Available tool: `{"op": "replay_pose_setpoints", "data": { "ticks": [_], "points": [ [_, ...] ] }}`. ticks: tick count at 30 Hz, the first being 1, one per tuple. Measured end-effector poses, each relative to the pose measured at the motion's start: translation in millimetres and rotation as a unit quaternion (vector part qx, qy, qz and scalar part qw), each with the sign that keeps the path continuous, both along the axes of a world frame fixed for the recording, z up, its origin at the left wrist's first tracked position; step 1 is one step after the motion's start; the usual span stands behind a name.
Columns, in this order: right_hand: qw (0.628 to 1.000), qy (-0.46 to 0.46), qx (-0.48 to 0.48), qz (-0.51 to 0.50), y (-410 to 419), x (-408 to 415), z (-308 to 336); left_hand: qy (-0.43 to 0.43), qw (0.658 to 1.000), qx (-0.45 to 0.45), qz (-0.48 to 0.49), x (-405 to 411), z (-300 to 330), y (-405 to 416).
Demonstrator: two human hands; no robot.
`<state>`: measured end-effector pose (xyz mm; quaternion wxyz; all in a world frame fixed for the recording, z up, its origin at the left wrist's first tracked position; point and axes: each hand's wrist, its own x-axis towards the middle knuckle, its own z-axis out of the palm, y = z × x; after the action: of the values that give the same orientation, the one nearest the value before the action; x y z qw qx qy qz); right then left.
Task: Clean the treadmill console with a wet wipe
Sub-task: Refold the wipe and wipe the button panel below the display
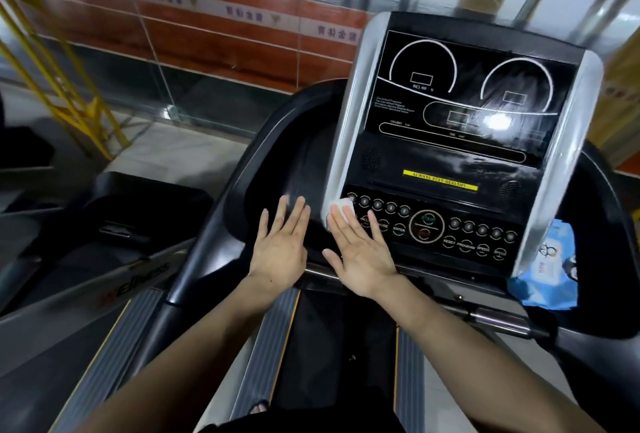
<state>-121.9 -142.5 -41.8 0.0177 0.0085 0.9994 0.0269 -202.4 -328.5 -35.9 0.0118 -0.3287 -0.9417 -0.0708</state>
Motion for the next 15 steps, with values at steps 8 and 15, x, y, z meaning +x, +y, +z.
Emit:
{"op": "replay_pose_setpoints", "data": {
  "ticks": [8,15],
  "points": [
    [0.998,-0.029,0.031,0.04,18,30,-2,-0.013,1.0,0.007,-0.002,17,2,8],
    [1.0,-0.018,0.01,0.011,42,52,0,-0.018,1.0,0.026,-0.004,37,2,30]
  ]
}}
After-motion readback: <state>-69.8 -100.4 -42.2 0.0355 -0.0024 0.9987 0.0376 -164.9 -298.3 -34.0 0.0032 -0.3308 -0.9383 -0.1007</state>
